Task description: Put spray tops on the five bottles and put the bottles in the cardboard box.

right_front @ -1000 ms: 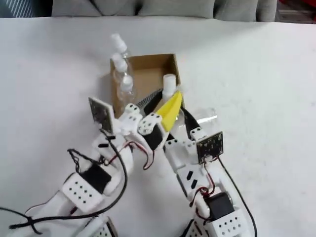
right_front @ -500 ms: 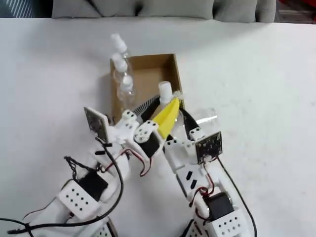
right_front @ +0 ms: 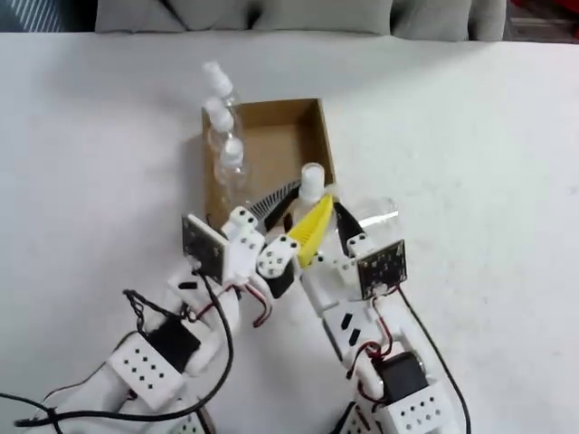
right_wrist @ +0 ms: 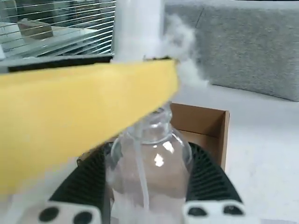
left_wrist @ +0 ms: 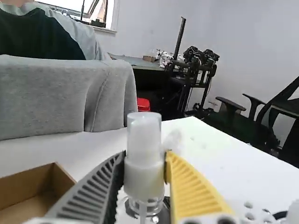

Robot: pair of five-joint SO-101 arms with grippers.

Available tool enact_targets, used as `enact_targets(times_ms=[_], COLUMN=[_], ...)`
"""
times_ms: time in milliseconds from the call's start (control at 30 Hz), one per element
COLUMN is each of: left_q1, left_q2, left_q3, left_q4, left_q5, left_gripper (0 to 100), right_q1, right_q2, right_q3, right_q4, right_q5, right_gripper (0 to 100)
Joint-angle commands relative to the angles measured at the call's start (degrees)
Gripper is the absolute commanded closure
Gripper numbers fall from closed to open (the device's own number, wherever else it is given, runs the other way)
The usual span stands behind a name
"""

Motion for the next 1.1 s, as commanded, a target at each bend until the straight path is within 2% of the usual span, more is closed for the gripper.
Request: enact_targets(times_ms=[0, 167, 233, 400, 467, 867, 1067], left_q1=[1.89, 1.89, 1.71, 1.63, 1.63, 1.36, -2.86], left_q2=[-1.89, -1.89, -1.89, -1.89, -1.89, -1.98, -1.98], left_q3=[0.44, 0.70, 0.79, 2.29, 1.93, 0.70, -2.29], left_q4=[-1.23, -2.11, -2.02, -2.02, -0.62, 1.14, 0.79], left_q5=[-0.62, -0.70, -0.70, -0.26, -0.26, -0.26, -0.18], left_gripper=[98, 96, 90, 66, 61, 60, 60], right_q1=[1.80, 2.24, 2.24, 2.24, 2.24, 2.33, 2.33], right_q2=[-0.31, -0.31, -0.31, -0.31, -0.31, -0.31, -0.31], right_q3=[0.35, 0.35, 0.35, 0.35, 0.35, 0.35, 0.35], right_q4=[-0.13, -0.13, -0.13, -0.13, -0.13, -0.13, -0.04], right_q5=[0.00, 0.00, 0.00, 0.00, 0.00, 0.00, 0.00], right_gripper=[96.4, 96.4, 96.4, 96.4, 96.4, 96.4, 96.4])
